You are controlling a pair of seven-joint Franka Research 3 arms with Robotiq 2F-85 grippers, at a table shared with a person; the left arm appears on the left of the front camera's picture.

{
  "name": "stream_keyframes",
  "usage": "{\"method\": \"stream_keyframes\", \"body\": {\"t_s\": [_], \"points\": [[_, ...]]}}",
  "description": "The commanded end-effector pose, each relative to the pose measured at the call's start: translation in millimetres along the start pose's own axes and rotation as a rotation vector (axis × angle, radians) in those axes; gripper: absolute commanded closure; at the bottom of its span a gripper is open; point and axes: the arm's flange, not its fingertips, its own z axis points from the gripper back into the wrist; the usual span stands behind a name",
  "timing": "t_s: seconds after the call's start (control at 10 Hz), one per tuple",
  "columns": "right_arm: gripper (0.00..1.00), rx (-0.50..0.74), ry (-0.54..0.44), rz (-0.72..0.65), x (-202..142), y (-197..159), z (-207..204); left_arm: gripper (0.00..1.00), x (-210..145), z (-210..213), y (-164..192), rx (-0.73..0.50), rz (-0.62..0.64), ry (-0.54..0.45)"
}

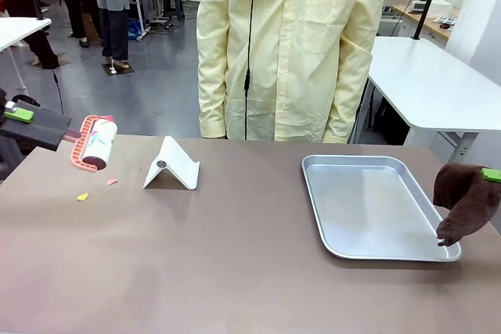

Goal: Clean the surface of the table.
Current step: Clean the area not pointed to by the person.

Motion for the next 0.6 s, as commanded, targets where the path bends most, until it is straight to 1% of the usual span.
{"method": "stream_keyframes", "body": {"t_s": [0.0,0.1,0.2,0.3,0.5], "points": [[0.94,0.012,-0.005,0.026,4.9,2.2,-1.4,0.78,-42.2,17.9,5.1,-0.042,-0.007,-0.053],[0.94,0.012,-0.005,0.026,4.9,2.2,-1.4,0.78,-63.3,28.8,13.6,-0.044,0.016,-0.102],[0.94,0.012,-0.005,0.026,4.9,2.2,-1.4,0.78,-83.8,39.6,29.0,-0.061,0.068,-0.166],[0.94,0.012,-0.005,0.026,4.9,2.2,-1.4,0.78,-100.0,44.7,43.6,-0.072,0.113,-0.209],[0.94,0.012,-0.005,0.026,4.9,2.2,-1.4,0.78,-123.2,50.1,70.3,-0.113,0.189,-0.271]]}}
